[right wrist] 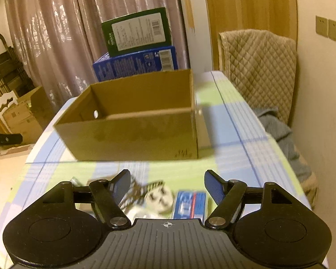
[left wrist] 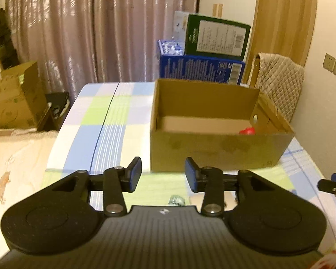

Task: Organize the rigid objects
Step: 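Open both tools to release the holder and figure in the box, then move the right tool toward the TP-LINK router while the left tool approaches the green-capped jar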

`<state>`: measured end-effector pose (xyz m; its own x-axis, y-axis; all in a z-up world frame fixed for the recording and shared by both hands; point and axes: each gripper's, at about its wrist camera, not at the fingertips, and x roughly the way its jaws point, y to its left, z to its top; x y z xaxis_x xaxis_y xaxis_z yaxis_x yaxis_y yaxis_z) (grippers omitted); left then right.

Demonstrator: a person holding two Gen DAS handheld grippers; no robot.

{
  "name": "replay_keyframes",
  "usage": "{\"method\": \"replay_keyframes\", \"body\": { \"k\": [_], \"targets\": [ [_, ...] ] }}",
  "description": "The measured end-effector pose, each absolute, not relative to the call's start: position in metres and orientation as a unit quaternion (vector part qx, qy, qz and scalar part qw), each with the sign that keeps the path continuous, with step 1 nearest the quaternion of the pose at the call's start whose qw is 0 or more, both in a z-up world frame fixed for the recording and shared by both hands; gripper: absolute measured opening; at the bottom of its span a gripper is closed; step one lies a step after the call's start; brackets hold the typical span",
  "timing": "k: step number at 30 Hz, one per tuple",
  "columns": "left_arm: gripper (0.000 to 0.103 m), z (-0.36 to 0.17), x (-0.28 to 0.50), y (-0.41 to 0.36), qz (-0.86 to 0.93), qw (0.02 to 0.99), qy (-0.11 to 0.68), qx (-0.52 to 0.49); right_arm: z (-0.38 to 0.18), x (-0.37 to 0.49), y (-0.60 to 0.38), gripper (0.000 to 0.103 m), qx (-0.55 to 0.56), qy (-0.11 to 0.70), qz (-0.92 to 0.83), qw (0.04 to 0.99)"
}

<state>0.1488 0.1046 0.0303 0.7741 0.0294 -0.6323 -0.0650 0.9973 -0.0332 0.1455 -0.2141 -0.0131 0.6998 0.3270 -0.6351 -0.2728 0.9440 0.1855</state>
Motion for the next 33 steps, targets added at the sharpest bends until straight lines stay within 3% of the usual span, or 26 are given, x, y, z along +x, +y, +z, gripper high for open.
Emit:
{"method": "replay_keyframes", "body": {
  "k": [15, 33],
  "targets": [
    [0.04, -0.002, 0.094, 0.094, 0.018, 0.932, 0.361, -0.008, -0.023, 0.071, -0.206, 0.071, 0.02, 0.358, 0.175, 0.917],
    [0.045, -0.044, 0.12, 0.111, -0.031, 0.922, 0.383, 0.037, -0.058, 0.088, -0.12, 0.071, -0.002, 0.363, 0.219, 0.906]
  ]
}}
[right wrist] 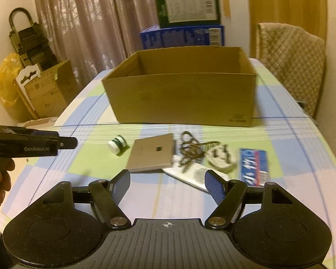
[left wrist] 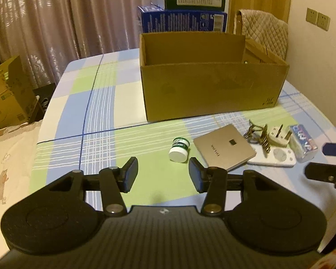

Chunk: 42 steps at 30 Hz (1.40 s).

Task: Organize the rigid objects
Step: 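Move the right tool toward the TP-LINK router while the left tool approaches the green-capped jar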

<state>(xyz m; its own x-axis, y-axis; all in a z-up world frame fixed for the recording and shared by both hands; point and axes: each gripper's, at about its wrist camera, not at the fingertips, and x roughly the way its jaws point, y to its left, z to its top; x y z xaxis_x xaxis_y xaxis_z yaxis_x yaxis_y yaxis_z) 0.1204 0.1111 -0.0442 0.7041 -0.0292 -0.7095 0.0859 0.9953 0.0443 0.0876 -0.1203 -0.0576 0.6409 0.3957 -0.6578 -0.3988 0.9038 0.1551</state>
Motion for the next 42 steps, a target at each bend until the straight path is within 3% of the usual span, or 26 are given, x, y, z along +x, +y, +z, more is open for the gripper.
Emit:
{"method": "replay_keyframes", "body": {
  "k": [11, 13, 17, 24, 38, 42],
  "targets": [
    [0.051, -0.077, 0.148, 0.145, -0.046, 0.927, 0.372, 0.011, -0.104, 0.133, -0.056, 0.071, -0.008, 0.373, 0.218, 0.902],
    [0.052, -0.081, 0.154, 0.15, -0.046, 0.928, 0.37, 0.001, -0.111, 0.14, -0.048, 0.073, -0.012, 0.375, 0.213, 0.902],
    [0.052, -0.092, 0.163, 0.161, -0.04, 0.923, 0.381, -0.024, -0.125, 0.152, -0.036, 0.087, -0.023, 0.37, 0.203, 0.906],
    [0.052, -0.096, 0.172, 0.165, -0.04, 0.924, 0.38, -0.019, -0.146, 0.172, -0.017, 0.09, -0.066, 0.371, 0.181, 0.908],
    [0.055, -0.1, 0.178, 0.161, -0.046, 0.922, 0.384, -0.022, -0.167, 0.192, -0.01, 0.092, -0.1, 0.385, 0.167, 0.902],
    [0.055, -0.102, 0.179, 0.159, -0.049, 0.921, 0.387, -0.02, -0.166, 0.193, -0.012, 0.085, -0.095, 0.381, 0.175, 0.903]
  ]
}}
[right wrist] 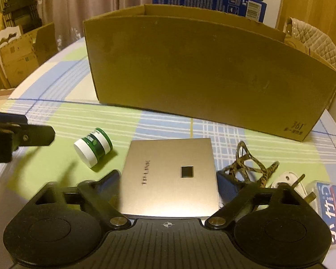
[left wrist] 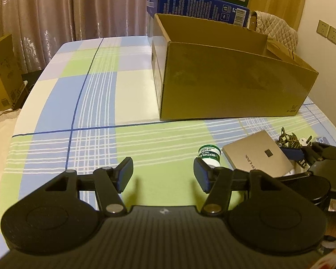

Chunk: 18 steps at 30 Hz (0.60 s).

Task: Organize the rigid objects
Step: 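Move the right tool toward the TP-LINK router while the left tool approaches the green-capped jar, then grasp the TP-LINK router with the right tool while the left tool grasps the green-capped jar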

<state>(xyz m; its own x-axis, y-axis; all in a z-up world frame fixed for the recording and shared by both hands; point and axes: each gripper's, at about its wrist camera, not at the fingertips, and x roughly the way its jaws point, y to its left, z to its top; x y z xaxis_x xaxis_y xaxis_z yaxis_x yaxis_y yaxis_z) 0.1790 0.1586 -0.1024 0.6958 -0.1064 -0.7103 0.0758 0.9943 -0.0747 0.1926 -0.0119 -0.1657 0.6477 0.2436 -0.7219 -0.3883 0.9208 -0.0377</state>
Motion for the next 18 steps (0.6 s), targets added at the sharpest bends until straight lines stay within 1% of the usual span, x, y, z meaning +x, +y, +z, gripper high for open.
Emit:
{"method": "replay_keyframes", "body": {
  "k": [18],
  "targets": [
    [0.055, -0.114, 0.191, 0.132, -0.12, 0.914, 0.387, 0.012, -0.131, 0.18, -0.045, 0.085, -0.058, 0.334, 0.172, 0.925]
  ]
}}
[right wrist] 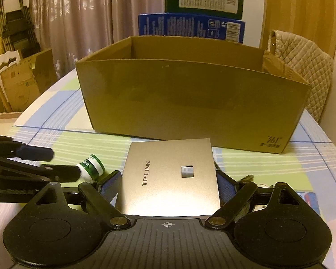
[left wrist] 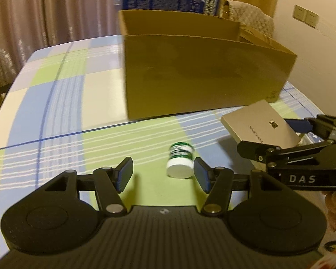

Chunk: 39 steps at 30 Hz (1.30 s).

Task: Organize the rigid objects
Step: 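Grasp the TP-LINK router with the right tool while the left tool grasps the green-capped jar, then carry the router and jar into the cardboard box with both tools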

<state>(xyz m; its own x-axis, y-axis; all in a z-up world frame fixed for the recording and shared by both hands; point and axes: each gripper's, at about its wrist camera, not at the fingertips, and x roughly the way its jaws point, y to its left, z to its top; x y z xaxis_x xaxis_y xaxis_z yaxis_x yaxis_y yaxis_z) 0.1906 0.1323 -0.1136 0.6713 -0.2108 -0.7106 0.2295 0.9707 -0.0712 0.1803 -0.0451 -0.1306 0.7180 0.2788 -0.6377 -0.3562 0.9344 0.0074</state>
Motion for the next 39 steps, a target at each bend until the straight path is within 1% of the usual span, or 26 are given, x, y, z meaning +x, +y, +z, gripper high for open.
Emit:
{"method": "replay_keyframes", "body": {
  "k": [6, 8, 10, 11, 12, 16, 19, 24, 33, 39],
  "targets": [
    [0.048, -0.123, 0.205, 0.115, -0.132, 0.91, 0.391, 0.034, -0.125, 0.177, -0.055, 0.085, -0.053, 0.329, 0.166, 0.928],
    [0.04, -0.127, 0.21, 0.112, -0.132, 0.908, 0.397, 0.036, -0.126, 0.178, -0.057, 0.085, -0.053, 0.329, 0.165, 0.928],
    [0.037, -0.13, 0.213, 0.108, -0.13, 0.906, 0.401, 0.045, -0.126, 0.179, -0.06, 0.085, -0.053, 0.33, 0.163, 0.928],
    [0.03, -0.131, 0.215, 0.106, -0.13, 0.905, 0.403, 0.049, -0.126, 0.179, -0.061, 0.085, -0.052, 0.331, 0.163, 0.928],
    [0.026, -0.132, 0.216, 0.104, -0.132, 0.903, 0.405, 0.053, -0.126, 0.18, -0.062, 0.085, -0.051, 0.331, 0.163, 0.928],
    [0.026, -0.132, 0.214, 0.101, -0.128, 0.903, 0.406, 0.06, -0.127, 0.181, -0.064, 0.085, -0.046, 0.335, 0.167, 0.926],
    [0.025, -0.13, 0.213, 0.106, -0.105, 0.903, 0.416, 0.038, -0.125, 0.181, -0.066, 0.085, -0.043, 0.335, 0.17, 0.926],
    [0.025, -0.119, 0.204, 0.112, -0.088, 0.908, 0.409, 0.013, -0.118, 0.178, -0.067, 0.085, -0.037, 0.332, 0.177, 0.926],
    [0.025, -0.082, 0.196, 0.112, -0.076, 0.922, 0.379, -0.006, -0.095, 0.172, -0.072, 0.085, -0.025, 0.323, 0.198, 0.925],
    [0.025, -0.048, 0.191, 0.107, -0.074, 0.928, 0.364, -0.01, -0.061, 0.173, -0.08, 0.085, -0.02, 0.309, 0.209, 0.928]
  ]
}}
